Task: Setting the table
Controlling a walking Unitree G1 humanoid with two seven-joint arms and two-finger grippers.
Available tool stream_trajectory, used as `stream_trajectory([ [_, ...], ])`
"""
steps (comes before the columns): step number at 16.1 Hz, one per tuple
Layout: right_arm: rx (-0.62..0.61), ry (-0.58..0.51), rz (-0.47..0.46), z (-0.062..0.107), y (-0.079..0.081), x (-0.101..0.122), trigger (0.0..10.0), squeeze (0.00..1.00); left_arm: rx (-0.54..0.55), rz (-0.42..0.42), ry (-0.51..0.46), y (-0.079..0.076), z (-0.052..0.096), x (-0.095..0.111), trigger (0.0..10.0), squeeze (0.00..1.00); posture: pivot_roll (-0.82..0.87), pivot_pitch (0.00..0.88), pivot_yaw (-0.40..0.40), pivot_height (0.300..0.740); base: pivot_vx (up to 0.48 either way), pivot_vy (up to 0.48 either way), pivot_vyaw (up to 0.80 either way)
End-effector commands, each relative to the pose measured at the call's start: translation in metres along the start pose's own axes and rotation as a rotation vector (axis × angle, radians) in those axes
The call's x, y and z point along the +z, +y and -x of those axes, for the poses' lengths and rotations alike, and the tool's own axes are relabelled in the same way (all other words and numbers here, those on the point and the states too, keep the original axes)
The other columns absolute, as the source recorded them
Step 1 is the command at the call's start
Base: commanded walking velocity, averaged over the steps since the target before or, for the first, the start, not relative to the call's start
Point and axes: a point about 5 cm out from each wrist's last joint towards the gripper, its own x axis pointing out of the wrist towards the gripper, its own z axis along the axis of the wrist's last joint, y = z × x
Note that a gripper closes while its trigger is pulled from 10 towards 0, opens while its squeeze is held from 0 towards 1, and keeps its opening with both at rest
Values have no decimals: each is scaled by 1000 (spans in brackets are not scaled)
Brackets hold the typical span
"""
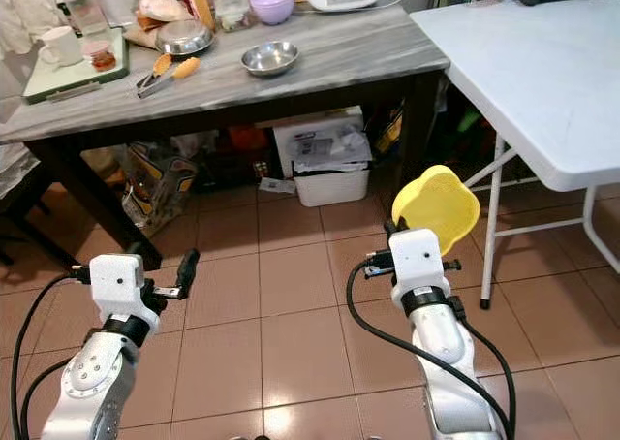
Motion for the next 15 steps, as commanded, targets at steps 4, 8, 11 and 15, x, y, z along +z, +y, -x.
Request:
stream_trajectory([
  [4, 34, -19, -2, -2, 9, 8, 10000, 0, 14, -9, -12, 5, 5, 2, 10000, 0, -119, 108, 119, 740, 372, 0, 0],
  [8, 60, -24, -2, -2, 13, 9, 10000, 0, 1, -7, -12, 3, 5, 3, 10000, 0, -119, 113, 121, 740, 400, 0, 0],
  [11, 73, -25, 1, -2, 17, 9, 10000, 0, -8, -9, -19, 2, 2, 5, 10000, 0, -115, 110, 121, 740, 416, 0, 0],
  [15, 74, -29, -2, -4, 19, 10, 10000, 0, -14, -11, -25, 2, 0, 7, 10000, 0, -111, 110, 125, 740, 421, 0, 0],
])
